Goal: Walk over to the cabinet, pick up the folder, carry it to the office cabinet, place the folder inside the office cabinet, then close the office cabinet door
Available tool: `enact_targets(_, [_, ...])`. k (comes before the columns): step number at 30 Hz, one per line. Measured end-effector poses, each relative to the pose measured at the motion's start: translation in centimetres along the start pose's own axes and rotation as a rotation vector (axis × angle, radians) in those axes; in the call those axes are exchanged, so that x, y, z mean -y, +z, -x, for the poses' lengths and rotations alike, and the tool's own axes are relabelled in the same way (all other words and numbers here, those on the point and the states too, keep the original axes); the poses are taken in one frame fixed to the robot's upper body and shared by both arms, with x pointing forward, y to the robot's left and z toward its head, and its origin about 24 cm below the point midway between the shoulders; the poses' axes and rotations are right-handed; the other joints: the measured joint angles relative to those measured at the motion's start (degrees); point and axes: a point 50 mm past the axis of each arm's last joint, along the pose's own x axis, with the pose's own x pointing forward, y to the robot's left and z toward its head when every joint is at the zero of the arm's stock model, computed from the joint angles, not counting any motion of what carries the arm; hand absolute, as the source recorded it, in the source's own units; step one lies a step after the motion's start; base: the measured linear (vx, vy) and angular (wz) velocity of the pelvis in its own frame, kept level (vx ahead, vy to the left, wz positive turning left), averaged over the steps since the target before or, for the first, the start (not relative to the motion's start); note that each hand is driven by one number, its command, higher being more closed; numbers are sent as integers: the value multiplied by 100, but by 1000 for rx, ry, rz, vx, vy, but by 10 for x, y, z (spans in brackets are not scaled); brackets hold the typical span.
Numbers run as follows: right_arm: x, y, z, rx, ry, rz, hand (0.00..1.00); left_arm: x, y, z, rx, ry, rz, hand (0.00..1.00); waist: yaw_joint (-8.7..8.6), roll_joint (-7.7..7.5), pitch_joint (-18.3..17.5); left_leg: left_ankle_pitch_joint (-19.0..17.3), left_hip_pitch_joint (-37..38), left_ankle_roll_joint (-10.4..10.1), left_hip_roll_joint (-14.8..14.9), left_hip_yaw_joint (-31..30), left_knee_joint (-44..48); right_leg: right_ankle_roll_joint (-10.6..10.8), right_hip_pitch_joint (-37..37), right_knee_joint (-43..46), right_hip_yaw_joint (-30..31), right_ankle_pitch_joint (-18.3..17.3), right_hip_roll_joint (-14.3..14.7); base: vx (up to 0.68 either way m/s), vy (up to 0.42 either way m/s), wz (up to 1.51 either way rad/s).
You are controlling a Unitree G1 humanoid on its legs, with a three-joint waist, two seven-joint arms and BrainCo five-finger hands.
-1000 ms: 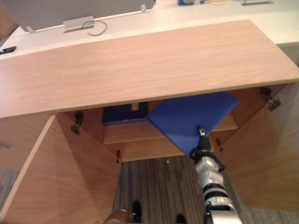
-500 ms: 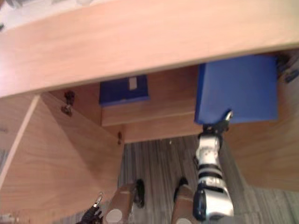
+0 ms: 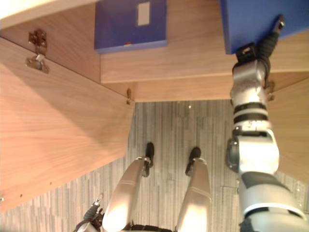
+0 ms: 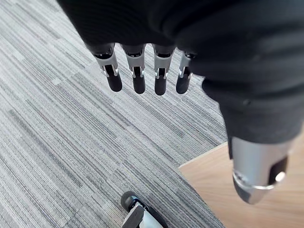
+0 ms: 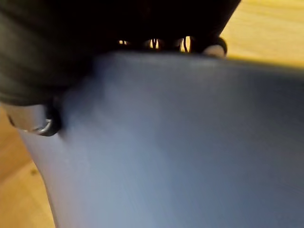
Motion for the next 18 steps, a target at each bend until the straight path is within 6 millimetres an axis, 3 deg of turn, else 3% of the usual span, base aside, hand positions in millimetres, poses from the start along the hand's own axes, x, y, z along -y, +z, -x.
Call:
enact_targets(6, [-5,-5,-3,-14,-43,322,100,8,6,-1,20,9,-29,0,5,-1,27,305,-300,-67,-315,-211,-272,-41,-473,389,-2,-186,-320,-10,-59,42])
enact_targets(9, [-2,9,-7,37,-84,424,100,11,7,-1,28,20,-37,0,6,11,59,640,-336,-103,-459,-301,-743,-57,-685,476,-42,-209,-489,-7,-63,37])
enact_targets(16, [8,38,-11,110,-133,469,100,9,6,-1,21,45,-59,0,-80,10,63,1327,-54,-179,-647,-547,-1929,-113,-881,588,-189,-286,-798,-20,-87,34])
enact_targets(18, [8,43,-11,118,-137,456,100,7,5,-1,13,59,-62,0,-171,11,66,1429,67,-201,-640,-566,-2403,-144,-921,617,-304,-305,-916,-26,-119,45])
